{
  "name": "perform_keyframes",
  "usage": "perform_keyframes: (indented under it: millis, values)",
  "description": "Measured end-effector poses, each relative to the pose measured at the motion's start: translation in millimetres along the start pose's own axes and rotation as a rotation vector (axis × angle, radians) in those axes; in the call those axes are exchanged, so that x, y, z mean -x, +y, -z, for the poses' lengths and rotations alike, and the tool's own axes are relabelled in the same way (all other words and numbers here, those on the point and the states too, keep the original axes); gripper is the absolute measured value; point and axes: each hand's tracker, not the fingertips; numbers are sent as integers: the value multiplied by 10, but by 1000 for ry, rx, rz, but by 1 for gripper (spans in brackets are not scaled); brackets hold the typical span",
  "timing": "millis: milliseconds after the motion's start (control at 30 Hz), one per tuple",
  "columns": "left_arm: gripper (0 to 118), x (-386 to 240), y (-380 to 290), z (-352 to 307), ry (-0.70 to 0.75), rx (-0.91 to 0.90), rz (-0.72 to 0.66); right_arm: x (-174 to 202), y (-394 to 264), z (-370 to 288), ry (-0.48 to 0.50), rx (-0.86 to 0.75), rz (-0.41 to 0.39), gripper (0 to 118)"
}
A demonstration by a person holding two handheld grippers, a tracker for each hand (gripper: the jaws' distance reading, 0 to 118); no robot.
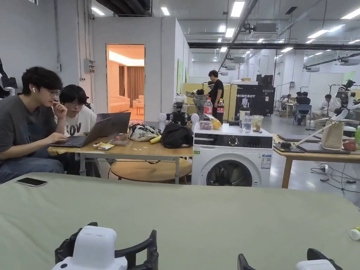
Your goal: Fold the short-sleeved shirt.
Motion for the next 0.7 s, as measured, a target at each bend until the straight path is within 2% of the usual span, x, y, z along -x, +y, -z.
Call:
perform_keyframes:
  millis: [267,333,467,700]
  values:
    - [104,-72,-6,-36,0,-16,41,108,-37,7,-45,29,-113,118]
    - [104,-82,-6,-28,1,-14,39,95,-29,11,-49,33,-102,118]
    - [104,-73,-18,-12,-1,0,34,14,0,24,-59,40,-28,118]
    - [104,-54,-50,57,40,57,17,-24,34,11,-75,54,-20,118]
